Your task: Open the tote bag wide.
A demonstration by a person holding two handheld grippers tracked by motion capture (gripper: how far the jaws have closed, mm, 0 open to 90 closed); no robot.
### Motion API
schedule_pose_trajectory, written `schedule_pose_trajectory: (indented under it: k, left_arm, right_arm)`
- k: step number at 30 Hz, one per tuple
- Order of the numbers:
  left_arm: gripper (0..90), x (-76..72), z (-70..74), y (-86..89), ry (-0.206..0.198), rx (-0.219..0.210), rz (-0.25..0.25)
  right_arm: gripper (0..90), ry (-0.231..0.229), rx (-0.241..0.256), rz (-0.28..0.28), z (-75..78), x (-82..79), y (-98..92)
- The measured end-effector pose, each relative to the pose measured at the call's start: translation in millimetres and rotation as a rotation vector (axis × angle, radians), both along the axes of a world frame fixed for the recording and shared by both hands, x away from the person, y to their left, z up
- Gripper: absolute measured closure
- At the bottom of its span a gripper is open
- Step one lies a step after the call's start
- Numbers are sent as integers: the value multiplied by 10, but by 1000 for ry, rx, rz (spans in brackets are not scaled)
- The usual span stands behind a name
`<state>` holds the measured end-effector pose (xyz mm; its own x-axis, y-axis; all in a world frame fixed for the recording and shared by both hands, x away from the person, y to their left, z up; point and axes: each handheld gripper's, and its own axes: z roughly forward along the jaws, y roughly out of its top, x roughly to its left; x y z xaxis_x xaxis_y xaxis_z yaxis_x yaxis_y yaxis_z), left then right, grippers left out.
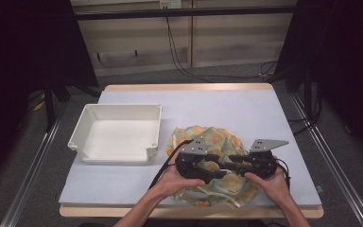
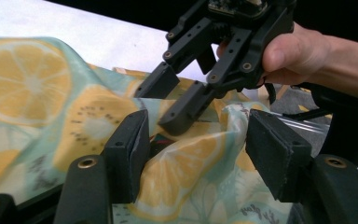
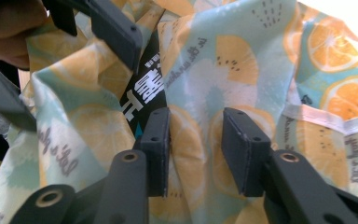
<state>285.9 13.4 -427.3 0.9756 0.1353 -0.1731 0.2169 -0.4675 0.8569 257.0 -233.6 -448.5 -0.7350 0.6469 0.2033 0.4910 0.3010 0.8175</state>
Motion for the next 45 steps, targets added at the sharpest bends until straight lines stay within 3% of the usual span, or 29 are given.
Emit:
schedule_pose_trajectory:
  k: [4, 7, 10, 12, 15, 24, 34, 45]
  left_arm:
    - [524, -30, -84, 2, -17, 48, -21]
    - [658, -64, -128, 21, -35, 84, -44]
    - [837, -75, -132, 33, -24, 90, -48]
    - [882, -93, -112, 62, -29, 78, -63]
    - [891, -131, -56, 116, -20, 47, -98]
    - [894, -263, -55, 196, 6, 0, -127]
    - [895, -462, -114, 256, -2, 20, -183]
    - [897, -580, -246, 381, -8, 81, -209]
  right_arm:
    - [749, 6, 11, 0, -7, 9, -10]
    - [794, 12, 25, -6, -1, 21, -37]
    - [839, 10, 39, -9, 7, 37, -52]
    - [863, 6, 46, -10, 19, 55, -54]
    - [883, -1, 56, -13, 44, 108, -75]
    - [900, -1, 90, -29, 85, 307, -110]
    - [900, -10, 150, -65, 182, 659, -150]
    - [900, 17, 153, -97, 164, 931, -128]
